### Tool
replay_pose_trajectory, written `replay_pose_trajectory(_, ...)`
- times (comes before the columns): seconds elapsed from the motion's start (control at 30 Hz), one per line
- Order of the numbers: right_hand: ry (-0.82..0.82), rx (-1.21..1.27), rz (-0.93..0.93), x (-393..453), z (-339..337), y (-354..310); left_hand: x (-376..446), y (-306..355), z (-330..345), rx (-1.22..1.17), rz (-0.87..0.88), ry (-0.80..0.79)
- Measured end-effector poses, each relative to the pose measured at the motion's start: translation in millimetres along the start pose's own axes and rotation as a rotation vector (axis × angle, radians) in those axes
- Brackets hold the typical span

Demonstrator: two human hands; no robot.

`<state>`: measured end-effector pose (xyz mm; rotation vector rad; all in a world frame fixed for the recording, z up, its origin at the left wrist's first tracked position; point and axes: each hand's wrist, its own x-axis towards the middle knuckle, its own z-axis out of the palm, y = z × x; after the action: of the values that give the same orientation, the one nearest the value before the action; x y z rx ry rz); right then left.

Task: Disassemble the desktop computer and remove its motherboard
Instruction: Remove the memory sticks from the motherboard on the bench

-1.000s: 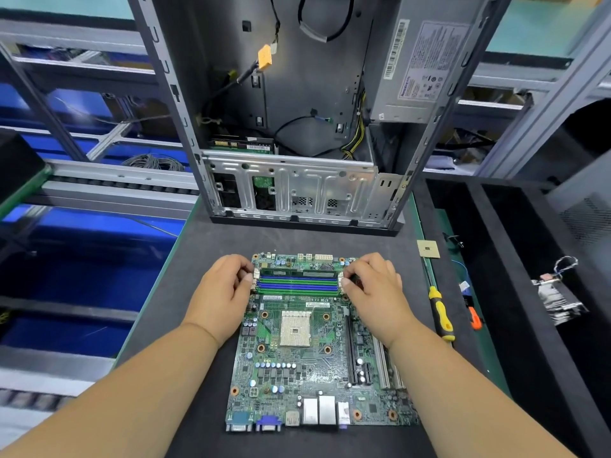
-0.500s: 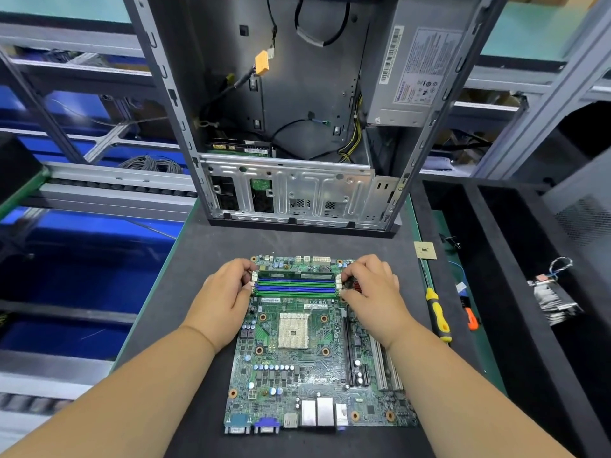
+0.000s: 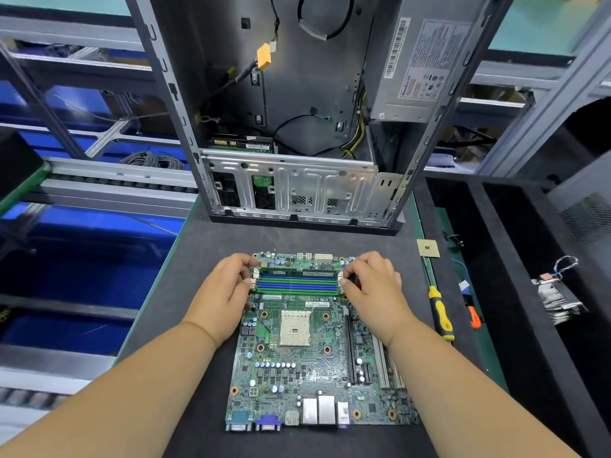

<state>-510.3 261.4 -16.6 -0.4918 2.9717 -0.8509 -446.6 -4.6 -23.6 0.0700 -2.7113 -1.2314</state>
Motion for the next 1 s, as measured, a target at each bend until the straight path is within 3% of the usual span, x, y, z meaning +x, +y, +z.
replay_pose_trajectory(0.3,-0.017,-0.097,-0.007,-0.5,-0.1,-3.9,6.3,-2.6,1.6,0.037,-0.026,-0.017)
replay_pose_trajectory(1.0,0.010,0.016,0.054,1.2,0.3,-2.9,10.8,0.2,4.3,-0.007,-0.119,0.059)
